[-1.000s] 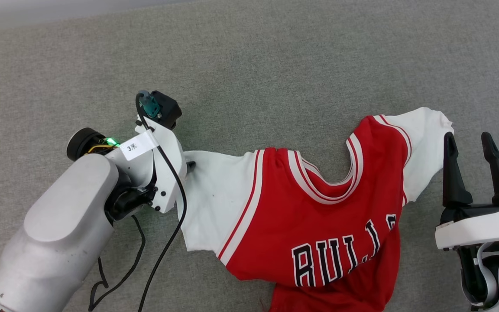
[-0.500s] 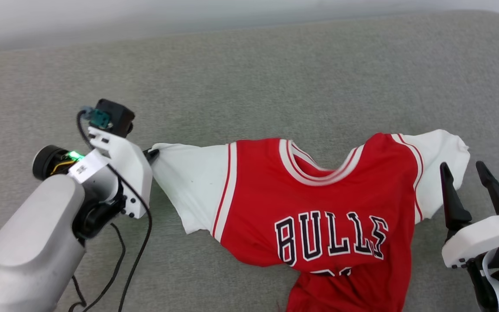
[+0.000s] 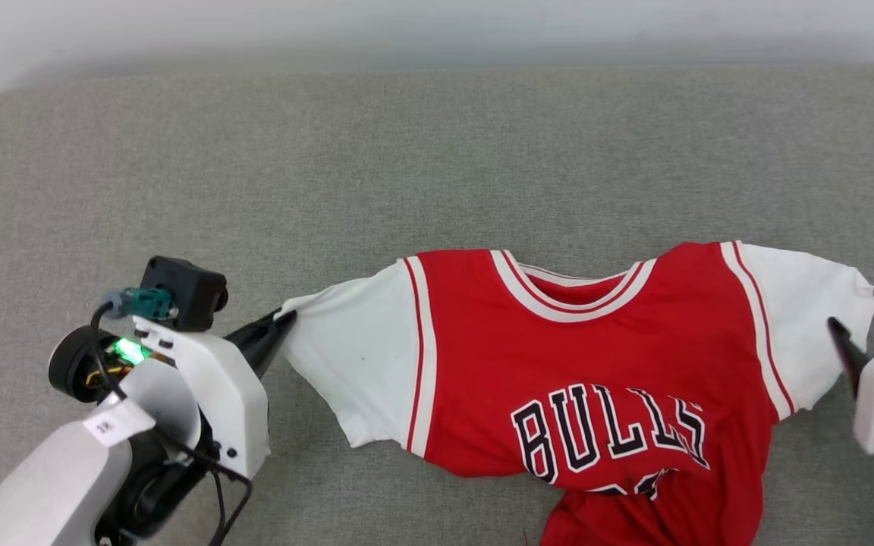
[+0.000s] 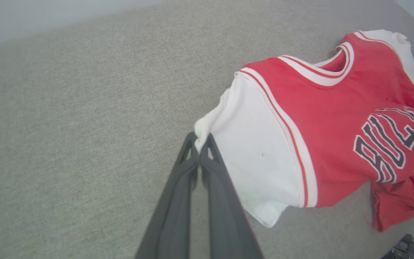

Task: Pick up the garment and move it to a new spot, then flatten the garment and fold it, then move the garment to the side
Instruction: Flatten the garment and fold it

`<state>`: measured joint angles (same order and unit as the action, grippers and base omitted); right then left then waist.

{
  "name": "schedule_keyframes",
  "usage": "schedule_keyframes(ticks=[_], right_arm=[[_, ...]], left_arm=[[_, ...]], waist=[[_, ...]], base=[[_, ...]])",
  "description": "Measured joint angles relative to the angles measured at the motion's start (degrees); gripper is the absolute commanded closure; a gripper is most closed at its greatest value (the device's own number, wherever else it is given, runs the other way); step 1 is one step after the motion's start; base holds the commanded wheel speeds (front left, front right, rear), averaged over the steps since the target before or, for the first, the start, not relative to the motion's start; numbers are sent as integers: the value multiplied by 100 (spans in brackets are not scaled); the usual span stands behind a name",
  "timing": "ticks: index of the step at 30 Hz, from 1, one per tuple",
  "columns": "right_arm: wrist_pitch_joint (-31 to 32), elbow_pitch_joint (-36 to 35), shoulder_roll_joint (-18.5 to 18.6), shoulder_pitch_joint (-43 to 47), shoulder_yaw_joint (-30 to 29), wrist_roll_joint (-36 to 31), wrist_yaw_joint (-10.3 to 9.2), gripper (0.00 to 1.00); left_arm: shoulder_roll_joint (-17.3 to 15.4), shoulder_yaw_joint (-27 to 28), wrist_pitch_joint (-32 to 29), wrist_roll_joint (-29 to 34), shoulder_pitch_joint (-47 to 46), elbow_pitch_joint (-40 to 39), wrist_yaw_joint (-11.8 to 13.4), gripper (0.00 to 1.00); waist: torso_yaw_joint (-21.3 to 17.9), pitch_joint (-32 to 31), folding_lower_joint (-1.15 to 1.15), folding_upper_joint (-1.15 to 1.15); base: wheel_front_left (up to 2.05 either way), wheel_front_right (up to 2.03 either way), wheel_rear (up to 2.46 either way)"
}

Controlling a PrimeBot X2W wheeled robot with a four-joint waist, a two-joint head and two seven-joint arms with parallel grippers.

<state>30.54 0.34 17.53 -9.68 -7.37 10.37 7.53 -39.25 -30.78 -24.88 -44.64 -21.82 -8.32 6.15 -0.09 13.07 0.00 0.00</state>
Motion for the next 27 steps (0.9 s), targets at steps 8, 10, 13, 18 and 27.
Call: schedule_keyframes(ticks=[8,10,13,18,27], right_arm=[[2143,221,710,-931,-214,471,-1,0],[2428,311,880,-1138,-241,516,-2,0],[2741,487,888,-1435,-279,539,-2,0],[2961,832,1013,-1727,-258,364,-2,0],[2905,1385,1067,-1872,-304,428,-3,0]], left_arm=[[-255,48,-168,78,314,-1250,353,100],[-316,45,-221,120,327,-1452,382,100],[-331,40,-254,176,327,-1688,423,100],[-331,2,-296,278,219,-1855,434,100],[-223,-144,-289,419,-13,-1895,347,100]], waist=[[165,379,0,0],[215,498,0,0],[295,679,0,0],[443,952,1,0],[679,1272,0,-1]], base=[[0,0,0],[0,0,0],[0,0,0],[0,0,0],[0,0,0]])
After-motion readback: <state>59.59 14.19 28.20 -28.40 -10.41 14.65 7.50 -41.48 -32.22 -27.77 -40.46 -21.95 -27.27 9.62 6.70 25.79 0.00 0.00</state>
